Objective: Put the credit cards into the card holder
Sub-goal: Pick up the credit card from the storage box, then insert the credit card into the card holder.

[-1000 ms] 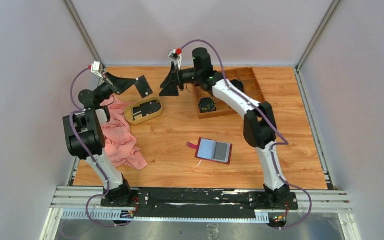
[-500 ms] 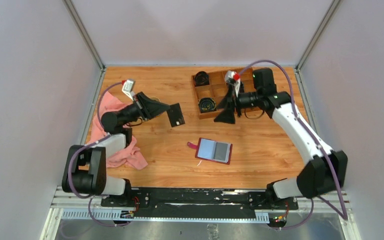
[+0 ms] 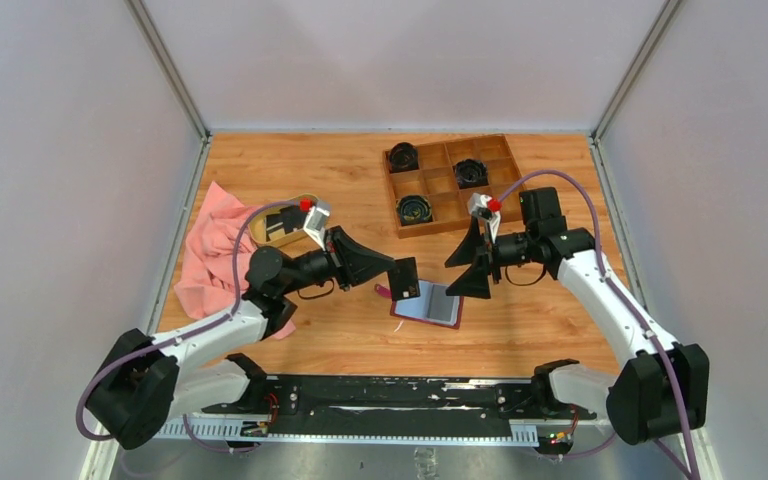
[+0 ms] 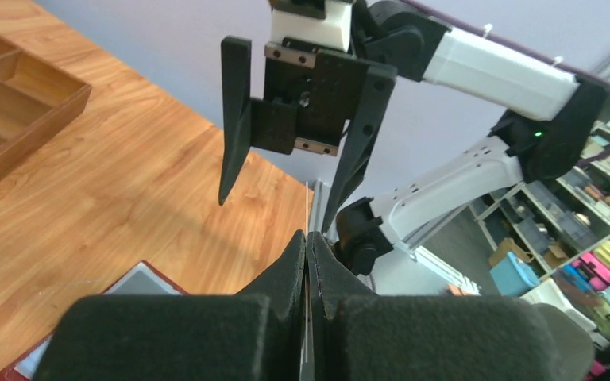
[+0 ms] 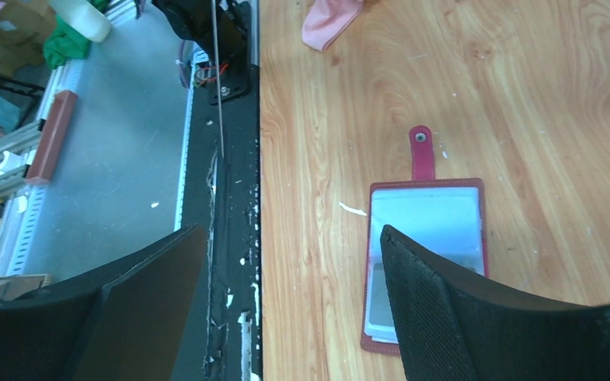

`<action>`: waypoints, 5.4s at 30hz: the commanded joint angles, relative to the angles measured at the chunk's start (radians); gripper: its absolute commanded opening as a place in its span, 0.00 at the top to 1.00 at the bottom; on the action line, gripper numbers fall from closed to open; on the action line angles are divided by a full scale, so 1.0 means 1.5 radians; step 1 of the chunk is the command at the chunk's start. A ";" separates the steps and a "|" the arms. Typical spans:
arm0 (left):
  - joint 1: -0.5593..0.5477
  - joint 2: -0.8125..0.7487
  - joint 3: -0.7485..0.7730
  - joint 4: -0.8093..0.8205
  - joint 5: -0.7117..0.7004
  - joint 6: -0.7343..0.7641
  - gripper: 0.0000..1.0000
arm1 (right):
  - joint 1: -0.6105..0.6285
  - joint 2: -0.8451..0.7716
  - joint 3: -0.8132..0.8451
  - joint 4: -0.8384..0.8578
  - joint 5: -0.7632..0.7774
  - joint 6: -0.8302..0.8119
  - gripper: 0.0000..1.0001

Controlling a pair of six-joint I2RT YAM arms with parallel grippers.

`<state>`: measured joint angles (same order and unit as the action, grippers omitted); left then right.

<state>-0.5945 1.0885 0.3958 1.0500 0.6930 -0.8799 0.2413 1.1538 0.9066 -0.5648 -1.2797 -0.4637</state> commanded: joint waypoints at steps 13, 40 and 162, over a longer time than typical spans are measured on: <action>-0.155 0.146 0.055 -0.001 -0.130 0.085 1.00 | 0.034 0.007 -0.037 0.163 -0.015 0.171 0.19; -0.158 0.106 -0.108 0.163 -0.185 0.043 0.00 | -0.010 0.025 -0.038 0.233 -0.144 0.258 1.00; 0.027 0.519 0.122 0.071 0.077 -0.038 1.00 | 0.147 0.069 -0.156 0.120 0.436 -0.283 1.00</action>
<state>-0.5575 1.8210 0.6132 0.9142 0.8005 -0.8478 0.4290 1.2240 0.6792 -0.4015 -0.6846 -0.8867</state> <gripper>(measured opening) 0.007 0.006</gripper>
